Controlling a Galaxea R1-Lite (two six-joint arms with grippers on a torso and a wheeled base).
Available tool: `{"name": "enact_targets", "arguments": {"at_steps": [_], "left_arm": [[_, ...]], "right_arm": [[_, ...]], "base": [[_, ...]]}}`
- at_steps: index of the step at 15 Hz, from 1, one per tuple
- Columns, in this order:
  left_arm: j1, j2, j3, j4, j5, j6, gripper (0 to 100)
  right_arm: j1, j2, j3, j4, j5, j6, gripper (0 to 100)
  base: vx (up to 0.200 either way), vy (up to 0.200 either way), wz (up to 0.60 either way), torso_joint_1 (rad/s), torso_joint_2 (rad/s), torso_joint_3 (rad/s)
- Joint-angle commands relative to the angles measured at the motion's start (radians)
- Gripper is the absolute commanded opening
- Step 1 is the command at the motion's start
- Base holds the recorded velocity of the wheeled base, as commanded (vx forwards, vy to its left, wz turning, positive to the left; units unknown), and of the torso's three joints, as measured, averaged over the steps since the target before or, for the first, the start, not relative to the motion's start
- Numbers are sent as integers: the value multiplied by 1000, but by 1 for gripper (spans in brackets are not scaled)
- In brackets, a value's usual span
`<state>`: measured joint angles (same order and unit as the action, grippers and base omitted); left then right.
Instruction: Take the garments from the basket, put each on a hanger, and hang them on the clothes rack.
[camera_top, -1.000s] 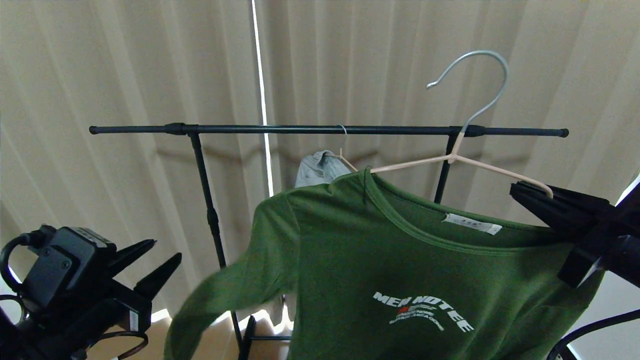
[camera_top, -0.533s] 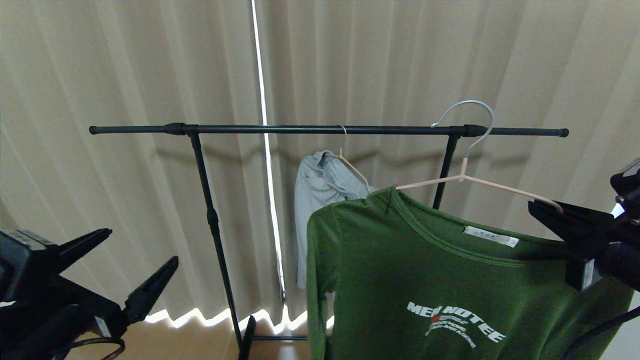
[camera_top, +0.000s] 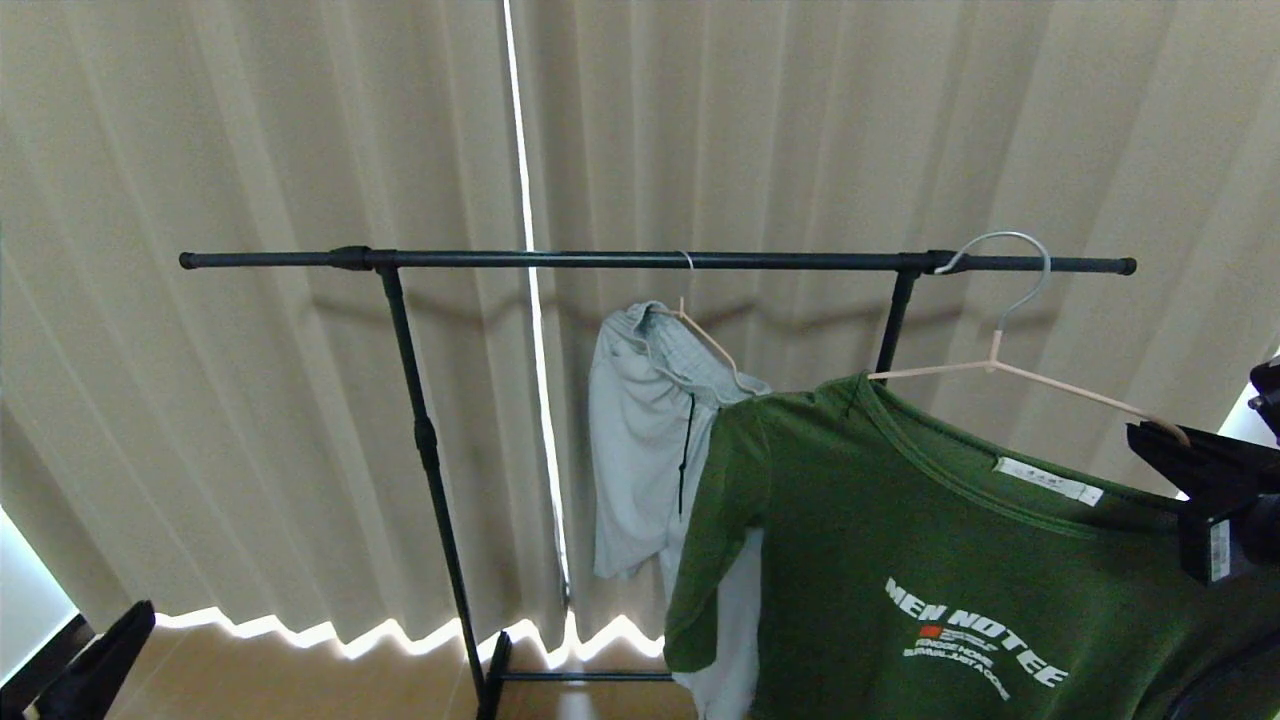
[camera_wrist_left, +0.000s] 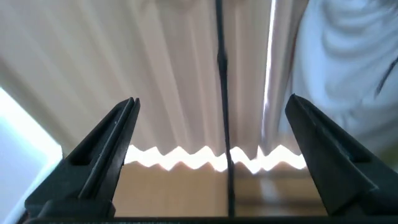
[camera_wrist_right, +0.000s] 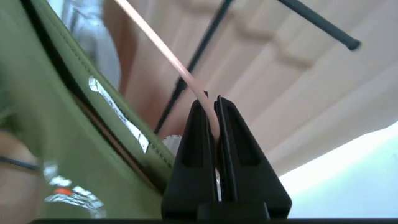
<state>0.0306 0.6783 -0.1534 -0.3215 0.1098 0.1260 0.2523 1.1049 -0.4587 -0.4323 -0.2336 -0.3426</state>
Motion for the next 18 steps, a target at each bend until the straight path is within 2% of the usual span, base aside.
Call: {"name": "enact_targets", "arguments": {"at_steps": [1,3,5,9,11,13,15,16,17,18], "left_arm": [[14,-263,-66,262,-4,-88,100],[12,-344,-15,326,-4,-91,100],[14,-437,75,329,-4,-69,100],[23,-595,103,392,13,-62,100],[25,-597,109,394,73,-66,100],[23,-597,109,394,62,-66,100],[2,-600,112,398,-33,-65,100],[-35,-640,118,403,-208,-66,100],[-35,-669,123,395,-268,-63,100],[-34,-678,124,394,-274,-55,100]], "right_arm": [[-8,-30,3,0,-1,8,0],[-8,-45,31,0,-1,16,0],[-15,-57,74,0,-4,16,0],[-36,-88,94,1,-1,16,0],[-36,-88,112,0,-1,16,0],[-38,-96,115,1,-1,16,0],[-41,-102,117,1,-3,16,0],[-41,-102,120,1,-3,16,0],[-45,-102,127,0,-4,16,0],[-70,-103,134,1,-4,16,0]], "base": [[0,0,0,0,0,0],[0,0,0,0,0,0],[0,0,0,0,0,0],[0,0,0,0,0,0],[0,0,0,0,0,0],[0,0,0,0,0,0],[0,0,0,0,0,0],[0,0,0,0,0,0],[0,0,0,0,0,0],[0,0,0,0,0,0]]}}
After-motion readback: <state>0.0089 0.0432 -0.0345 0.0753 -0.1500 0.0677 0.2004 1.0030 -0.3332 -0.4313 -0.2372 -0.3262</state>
